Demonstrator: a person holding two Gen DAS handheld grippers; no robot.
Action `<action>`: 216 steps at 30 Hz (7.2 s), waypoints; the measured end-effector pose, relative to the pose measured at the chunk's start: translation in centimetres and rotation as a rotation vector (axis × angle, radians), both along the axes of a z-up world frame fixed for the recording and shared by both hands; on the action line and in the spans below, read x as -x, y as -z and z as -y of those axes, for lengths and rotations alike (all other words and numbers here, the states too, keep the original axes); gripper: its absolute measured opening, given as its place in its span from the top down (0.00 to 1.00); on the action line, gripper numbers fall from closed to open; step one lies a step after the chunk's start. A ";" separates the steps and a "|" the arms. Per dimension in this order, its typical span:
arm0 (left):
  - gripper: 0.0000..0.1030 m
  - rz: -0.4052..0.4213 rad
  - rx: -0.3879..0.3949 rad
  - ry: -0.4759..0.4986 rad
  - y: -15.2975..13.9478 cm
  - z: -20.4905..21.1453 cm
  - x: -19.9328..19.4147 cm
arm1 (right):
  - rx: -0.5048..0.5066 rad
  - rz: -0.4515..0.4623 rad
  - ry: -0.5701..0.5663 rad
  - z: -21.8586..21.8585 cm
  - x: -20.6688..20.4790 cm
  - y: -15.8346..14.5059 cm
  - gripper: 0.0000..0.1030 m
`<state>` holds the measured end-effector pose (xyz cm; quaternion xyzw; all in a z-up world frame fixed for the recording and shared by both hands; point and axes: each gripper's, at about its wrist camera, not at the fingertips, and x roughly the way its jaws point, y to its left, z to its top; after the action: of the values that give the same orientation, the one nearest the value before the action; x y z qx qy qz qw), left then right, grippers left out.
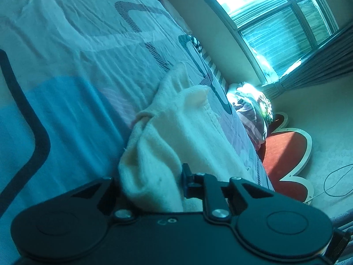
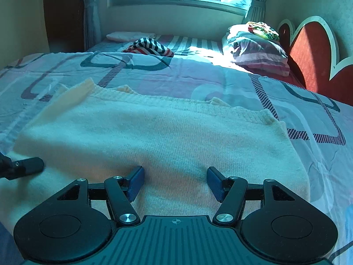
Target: Fold small clothes
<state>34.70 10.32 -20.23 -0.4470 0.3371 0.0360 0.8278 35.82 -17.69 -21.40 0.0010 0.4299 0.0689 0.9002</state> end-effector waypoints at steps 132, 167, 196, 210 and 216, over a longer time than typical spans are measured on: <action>0.41 -0.031 -0.497 0.548 -4.4 18.0 -11.7 | -0.229 -0.117 0.222 17.2 -2.8 -0.7 0.63; 0.39 -0.053 -0.506 0.372 -3.6 16.8 -18.0 | -0.222 -0.087 0.296 19.4 -9.3 2.0 0.43; 0.37 -0.012 -0.481 0.489 -5.8 16.4 -7.6 | -0.253 -0.039 0.265 19.1 2.9 -3.6 0.43; 0.33 -0.086 -0.499 0.530 -4.3 17.0 -5.8 | -0.211 -0.167 0.259 18.2 7.2 -1.3 0.43; 0.30 -0.089 -0.541 0.543 -4.1 17.6 -5.1 | -0.219 -0.177 0.264 18.3 8.9 -1.4 0.43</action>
<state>39.81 -7.28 -16.17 -0.1050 0.4571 -0.0775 0.8798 26.89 -35.98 -20.03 0.1614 0.4936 -0.0039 0.8546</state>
